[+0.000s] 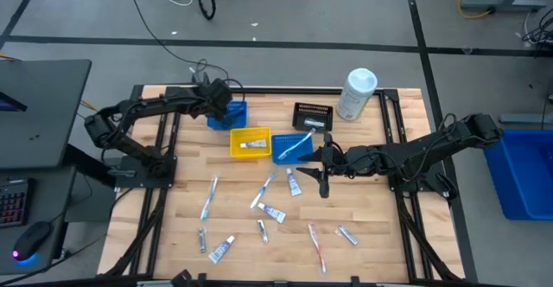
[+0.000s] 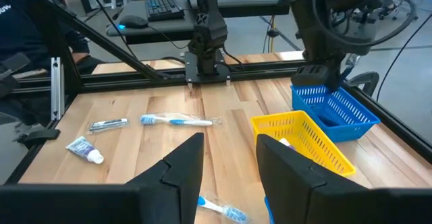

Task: Pick & Place Travel size toiletries
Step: Put the razor into the left blue basket

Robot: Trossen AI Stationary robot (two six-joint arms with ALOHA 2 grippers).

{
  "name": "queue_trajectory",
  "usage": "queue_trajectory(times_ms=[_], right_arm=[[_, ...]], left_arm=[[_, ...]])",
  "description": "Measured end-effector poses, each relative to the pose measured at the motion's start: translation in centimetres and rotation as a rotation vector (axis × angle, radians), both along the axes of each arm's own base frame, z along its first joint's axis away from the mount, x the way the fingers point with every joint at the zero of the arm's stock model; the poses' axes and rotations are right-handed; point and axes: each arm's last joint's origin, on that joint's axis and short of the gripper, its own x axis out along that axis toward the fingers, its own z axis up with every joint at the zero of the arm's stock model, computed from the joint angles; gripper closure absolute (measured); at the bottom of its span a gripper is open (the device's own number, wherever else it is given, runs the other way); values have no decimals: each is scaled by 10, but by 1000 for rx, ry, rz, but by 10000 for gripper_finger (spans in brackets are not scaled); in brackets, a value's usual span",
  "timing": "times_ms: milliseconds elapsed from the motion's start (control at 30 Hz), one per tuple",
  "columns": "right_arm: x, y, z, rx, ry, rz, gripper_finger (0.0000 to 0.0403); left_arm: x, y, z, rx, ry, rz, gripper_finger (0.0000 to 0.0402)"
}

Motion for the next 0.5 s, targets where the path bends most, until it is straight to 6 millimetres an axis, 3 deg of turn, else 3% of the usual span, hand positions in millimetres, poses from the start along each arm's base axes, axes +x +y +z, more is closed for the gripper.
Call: queue_trajectory(times_ms=[233, 500], right_arm=[[0, 0, 0, 1, -1, 0, 260], [0, 0, 0, 1, -1, 1, 263]], left_arm=[[-13, -9, -22, -23, 112, -27, 349], [-14, -10, -25, -15, 121, -22, 315]])
